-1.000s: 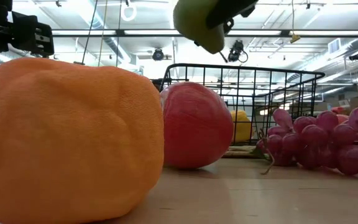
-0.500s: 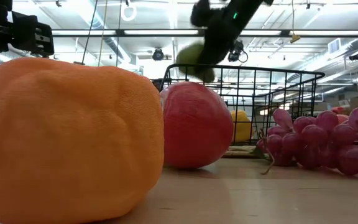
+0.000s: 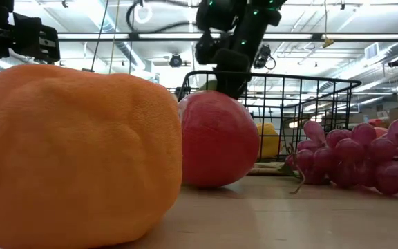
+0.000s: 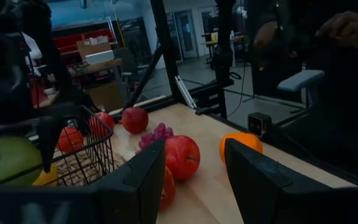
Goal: Build produce basket
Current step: Put the pear into the wire basket
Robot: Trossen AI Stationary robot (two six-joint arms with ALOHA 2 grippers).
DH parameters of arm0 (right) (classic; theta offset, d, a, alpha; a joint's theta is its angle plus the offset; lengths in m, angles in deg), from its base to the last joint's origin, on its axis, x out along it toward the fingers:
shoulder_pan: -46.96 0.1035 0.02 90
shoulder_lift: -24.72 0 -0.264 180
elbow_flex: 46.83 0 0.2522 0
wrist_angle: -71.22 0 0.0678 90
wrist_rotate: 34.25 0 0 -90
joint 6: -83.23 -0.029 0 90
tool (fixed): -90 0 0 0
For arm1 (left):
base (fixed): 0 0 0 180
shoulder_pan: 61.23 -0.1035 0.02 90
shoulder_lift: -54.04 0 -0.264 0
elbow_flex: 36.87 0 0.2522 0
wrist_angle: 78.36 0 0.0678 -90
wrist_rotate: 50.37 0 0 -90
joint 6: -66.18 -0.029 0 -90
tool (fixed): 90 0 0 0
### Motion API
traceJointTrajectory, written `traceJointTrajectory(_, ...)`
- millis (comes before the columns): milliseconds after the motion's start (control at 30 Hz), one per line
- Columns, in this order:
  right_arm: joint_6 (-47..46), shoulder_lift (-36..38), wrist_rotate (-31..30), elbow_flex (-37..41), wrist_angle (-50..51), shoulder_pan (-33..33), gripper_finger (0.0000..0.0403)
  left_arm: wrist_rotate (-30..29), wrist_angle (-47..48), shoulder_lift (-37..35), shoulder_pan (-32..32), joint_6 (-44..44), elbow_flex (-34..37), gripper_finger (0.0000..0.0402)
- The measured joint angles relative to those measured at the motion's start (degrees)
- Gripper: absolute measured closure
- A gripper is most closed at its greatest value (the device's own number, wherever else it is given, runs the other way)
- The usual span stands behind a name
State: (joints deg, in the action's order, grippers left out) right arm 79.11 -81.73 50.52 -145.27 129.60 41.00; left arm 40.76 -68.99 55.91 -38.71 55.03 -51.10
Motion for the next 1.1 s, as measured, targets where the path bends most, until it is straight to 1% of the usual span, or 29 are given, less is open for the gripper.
traceJointTrajectory(67,-3.58,-1.52,0.70,-1.69,1.81,-0.24,0.0070,0.00,-0.05,0.00,0.00,0.00,0.00,0.0230)
traceJointTrajectory(167,-6.61,-2.41,0.51,-3.51,2.96,-0.28,0.0070,0.00,-0.03,0.00,0.00,0.00,0.00,0.0230)
traceJointTrajectory(667,-8.14,-3.18,0.43,-3.55,3.54,-1.30,0.0070,0.00,-0.07,-0.02,0.00,0.01,0.00,0.0230)
traceJointTrajectory(900,-15.44,-3.17,0.56,-3.55,3.48,-1.38,0.0070,-0.02,-0.03,-0.02,0.00,0.01,0.00,0.0230)
traceJointTrajectory(1100,-18.99,-3.18,0.82,-3.55,3.56,-1.70,0.0070,0.00,-0.03,-0.02,0.00,-0.01,0.00,0.0230)
